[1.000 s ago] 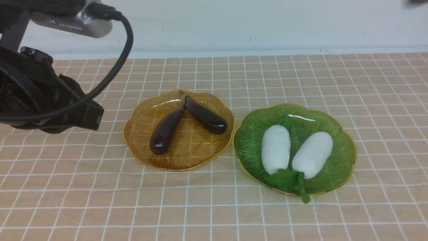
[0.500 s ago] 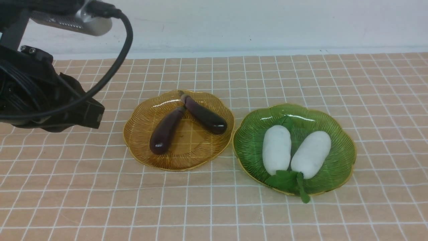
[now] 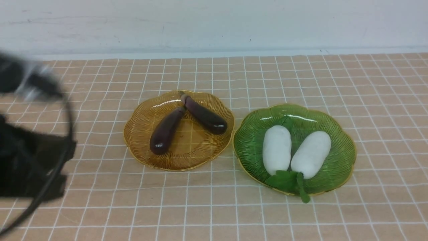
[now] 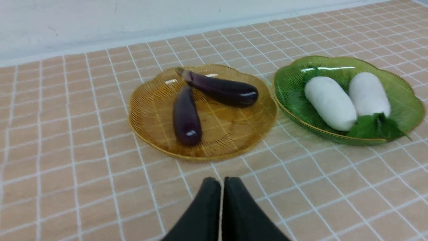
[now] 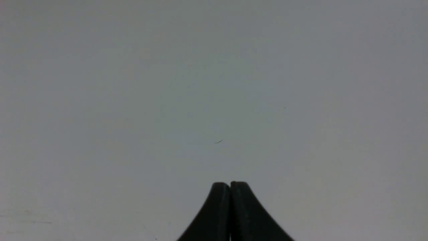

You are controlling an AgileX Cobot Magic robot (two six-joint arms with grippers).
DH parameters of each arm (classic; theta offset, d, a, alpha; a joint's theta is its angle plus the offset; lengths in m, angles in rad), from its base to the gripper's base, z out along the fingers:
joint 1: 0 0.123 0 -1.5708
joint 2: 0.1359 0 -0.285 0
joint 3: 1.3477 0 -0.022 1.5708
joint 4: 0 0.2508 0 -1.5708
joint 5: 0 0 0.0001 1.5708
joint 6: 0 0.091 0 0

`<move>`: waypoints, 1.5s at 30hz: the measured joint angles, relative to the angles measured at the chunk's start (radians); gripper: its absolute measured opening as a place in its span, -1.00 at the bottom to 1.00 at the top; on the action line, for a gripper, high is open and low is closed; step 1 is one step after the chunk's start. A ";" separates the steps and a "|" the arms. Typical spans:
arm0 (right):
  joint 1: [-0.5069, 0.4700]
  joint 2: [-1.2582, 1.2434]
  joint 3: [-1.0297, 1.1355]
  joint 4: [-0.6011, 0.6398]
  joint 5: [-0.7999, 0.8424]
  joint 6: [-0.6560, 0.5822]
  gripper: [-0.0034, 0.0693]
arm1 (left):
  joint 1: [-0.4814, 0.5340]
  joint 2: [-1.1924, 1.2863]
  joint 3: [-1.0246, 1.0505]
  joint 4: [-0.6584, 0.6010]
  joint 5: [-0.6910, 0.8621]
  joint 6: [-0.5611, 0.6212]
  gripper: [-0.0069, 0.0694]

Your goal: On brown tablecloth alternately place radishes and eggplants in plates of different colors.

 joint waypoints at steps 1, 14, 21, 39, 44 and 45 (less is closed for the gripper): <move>0.000 0.000 0.000 0.000 0.000 0.000 -0.95 | 0.001 -0.009 0.014 0.020 -0.021 0.000 -0.83; 0.000 0.000 0.000 0.000 -0.002 0.000 -0.95 | 0.277 -0.240 0.428 0.100 -0.215 -0.020 -0.83; 0.000 0.000 0.000 0.000 -0.002 0.000 -0.95 | 0.277 -0.242 0.464 0.114 -0.201 -0.020 -0.83; 0.000 0.000 0.000 0.000 -0.002 0.000 -0.95 | 0.277 -0.242 0.464 0.114 -0.188 -0.020 -0.83; 0.000 0.000 0.000 0.000 -0.002 0.000 -0.95 | 0.277 -0.242 0.464 0.114 -0.188 -0.020 -0.83; 0.000 0.000 0.000 0.000 -0.002 0.000 -0.95 | 0.277 -0.242 0.464 0.114 -0.188 -0.020 -0.83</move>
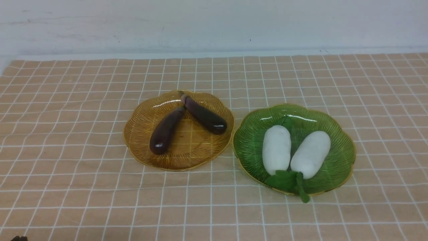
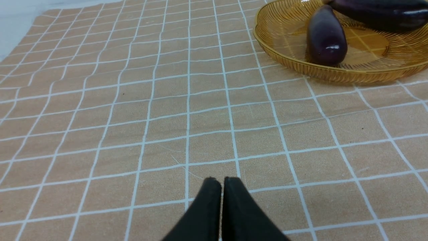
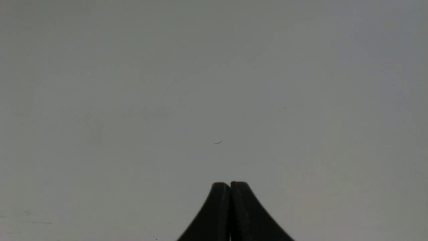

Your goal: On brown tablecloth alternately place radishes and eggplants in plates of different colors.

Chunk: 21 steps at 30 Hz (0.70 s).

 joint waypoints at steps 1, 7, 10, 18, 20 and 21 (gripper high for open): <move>0.000 0.000 0.000 0.000 0.000 0.000 -0.95 | 0.000 0.000 0.000 0.000 0.000 0.000 -0.83; 0.000 0.000 0.000 0.000 0.000 0.000 -0.95 | 0.000 0.000 0.000 0.000 0.000 0.000 -0.83; 0.000 0.000 0.000 -0.004 0.000 0.000 -0.95 | 0.000 0.000 0.000 0.000 0.000 0.000 -0.83; 0.000 0.000 0.001 -0.022 0.005 -0.005 -0.95 | 0.000 0.000 0.000 0.000 0.000 0.000 -0.83; -0.003 0.000 0.013 -0.039 0.030 -0.013 -0.95 | 0.000 0.000 0.000 0.000 0.000 0.000 -0.83; -0.008 0.000 0.033 -0.053 0.050 -0.015 -0.95 | 0.000 0.000 0.000 0.000 0.000 0.000 -0.83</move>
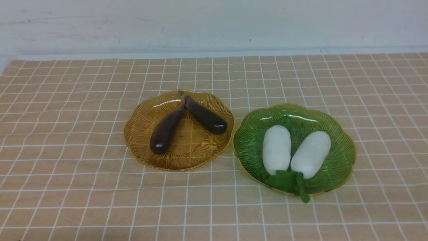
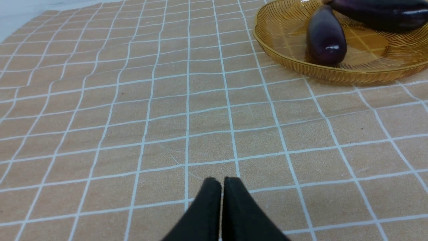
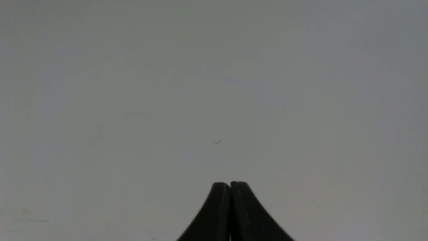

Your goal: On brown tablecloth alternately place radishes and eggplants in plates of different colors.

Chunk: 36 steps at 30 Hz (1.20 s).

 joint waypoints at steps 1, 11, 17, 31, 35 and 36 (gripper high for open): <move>-0.012 0.000 0.030 -0.014 0.022 0.000 -0.95 | 0.000 0.000 0.000 0.000 0.000 0.000 -0.83; -0.111 0.001 0.397 -0.066 0.161 -0.001 -0.95 | 0.000 0.000 0.000 0.000 0.000 0.000 -0.83; -0.114 0.001 0.397 -0.071 0.227 0.011 -0.95 | 0.000 0.000 0.000 0.001 0.000 0.000 -0.83; -0.115 0.001 0.397 -0.073 0.227 0.011 -0.95 | 0.000 0.000 0.000 0.002 0.000 0.000 -0.83; -0.115 0.001 0.397 -0.073 0.227 0.012 -0.95 | 0.000 0.000 0.000 0.002 0.000 0.000 -0.83; -0.115 0.001 0.397 -0.073 0.227 0.012 -0.95 | 0.000 0.000 0.000 0.002 0.000 0.000 -0.83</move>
